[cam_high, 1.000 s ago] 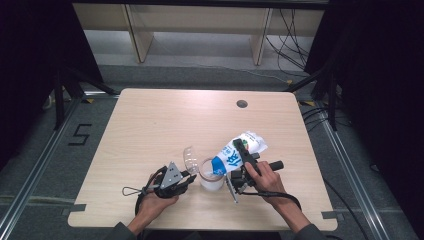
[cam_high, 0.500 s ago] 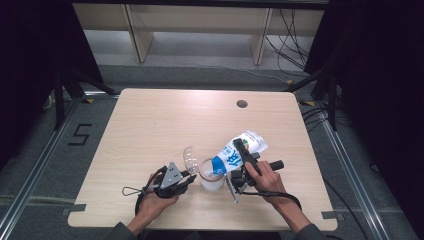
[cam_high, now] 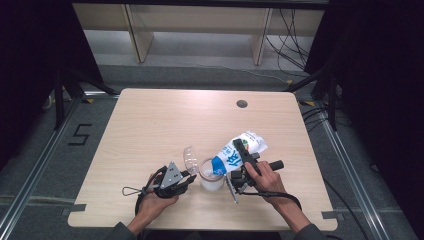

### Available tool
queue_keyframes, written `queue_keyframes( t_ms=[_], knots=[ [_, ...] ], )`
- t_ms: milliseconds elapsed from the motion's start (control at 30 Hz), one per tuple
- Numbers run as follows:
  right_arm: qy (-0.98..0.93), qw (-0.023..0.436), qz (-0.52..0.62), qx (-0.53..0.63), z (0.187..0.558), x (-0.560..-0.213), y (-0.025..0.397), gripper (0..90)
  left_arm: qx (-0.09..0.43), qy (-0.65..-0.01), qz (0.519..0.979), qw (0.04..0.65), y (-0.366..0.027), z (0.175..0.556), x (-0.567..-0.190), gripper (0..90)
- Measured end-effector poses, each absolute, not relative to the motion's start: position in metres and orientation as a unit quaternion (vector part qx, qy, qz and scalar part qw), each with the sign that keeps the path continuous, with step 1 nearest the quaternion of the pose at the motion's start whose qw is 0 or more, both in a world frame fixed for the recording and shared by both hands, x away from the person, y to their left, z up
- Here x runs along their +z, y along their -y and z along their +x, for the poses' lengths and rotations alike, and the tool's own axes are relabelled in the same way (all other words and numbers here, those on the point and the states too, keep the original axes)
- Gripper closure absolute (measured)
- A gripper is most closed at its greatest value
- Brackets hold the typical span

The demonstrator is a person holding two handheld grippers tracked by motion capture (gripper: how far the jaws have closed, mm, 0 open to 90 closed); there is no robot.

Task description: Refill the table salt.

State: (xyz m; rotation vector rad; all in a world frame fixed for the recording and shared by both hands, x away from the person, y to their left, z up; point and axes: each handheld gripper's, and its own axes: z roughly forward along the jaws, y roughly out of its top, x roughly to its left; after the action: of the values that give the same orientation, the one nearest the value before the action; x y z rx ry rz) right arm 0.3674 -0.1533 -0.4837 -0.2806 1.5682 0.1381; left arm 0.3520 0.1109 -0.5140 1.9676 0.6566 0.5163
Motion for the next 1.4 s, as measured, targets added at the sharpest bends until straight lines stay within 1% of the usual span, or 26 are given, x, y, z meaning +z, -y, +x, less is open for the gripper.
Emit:
queue_keyframes(
  t_ms=[267, 367, 400, 433, 500, 533, 800, 933, 1067, 1133, 1400],
  knots=[
    [-0.699, 0.7, -0.131, 0.066, 0.3681, -0.4838, 0.1535, 65.6, 0.211, -0.271, 0.806, 0.482, -0.1107, 0.3518, -0.514, 73.0],
    [-0.716, 0.686, -0.121, 0.043, 0.3651, -0.4824, 0.1531, 65.8, 0.212, -0.269, 0.807, 0.481, -0.1109, 0.352, -0.5139, 73.0],
    [-0.714, 0.688, -0.127, 0.042, 0.3655, -0.4822, 0.1528, 65.9, 0.212, -0.268, 0.807, 0.481, -0.1111, 0.3521, -0.5137, 72.9],
    [-0.697, 0.701, -0.137, 0.062, 0.3678, -0.4842, 0.1531, 65.9, 0.211, -0.271, 0.806, 0.482, -0.1108, 0.3518, -0.5139, 72.9],
    [-0.696, 0.7, -0.153, 0.051, 0.3674, -0.4813, 0.1519, 66.1, 0.211, -0.271, 0.806, 0.482, -0.1108, 0.3518, -0.5139, 72.7],
    [-0.7, 0.698, -0.136, 0.059, 0.3667, -0.4839, 0.1526, 66.3, 0.211, -0.271, 0.806, 0.482, -0.1108, 0.3518, -0.5139, 72.7],
    [-0.693, 0.703, -0.153, 0.055, 0.3678, -0.4828, 0.1524, 67.2, 0.211, -0.271, 0.806, 0.482, -0.1109, 0.3519, -0.5138, 72.7],
    [-0.702, 0.696, -0.144, 0.042, 0.3656, -0.4852, 0.1522, 67.6, 0.212, -0.271, 0.805, 0.483, -0.1108, 0.3518, -0.5138, 72.7],
    [-0.683, 0.707, -0.177, 0.046, 0.3672, -0.4827, 0.1499, 68.3, 0.214, -0.268, 0.806, 0.482, -0.1112, 0.3524, -0.5135, 72.7],
    [-0.689, 0.706, -0.154, 0.05, 0.3655, -0.4864, 0.1513, 68.8, 0.212, -0.268, 0.805, 0.486, -0.1114, 0.3529, -0.5137, 72.5],
    [-0.692, 0.703, -0.156, 0.046, 0.3654, -0.4858, 0.1519, 70.5, 0.215, -0.267, 0.807, 0.48, -0.1117, 0.3525, -0.5132, 72.5]
  ],
)
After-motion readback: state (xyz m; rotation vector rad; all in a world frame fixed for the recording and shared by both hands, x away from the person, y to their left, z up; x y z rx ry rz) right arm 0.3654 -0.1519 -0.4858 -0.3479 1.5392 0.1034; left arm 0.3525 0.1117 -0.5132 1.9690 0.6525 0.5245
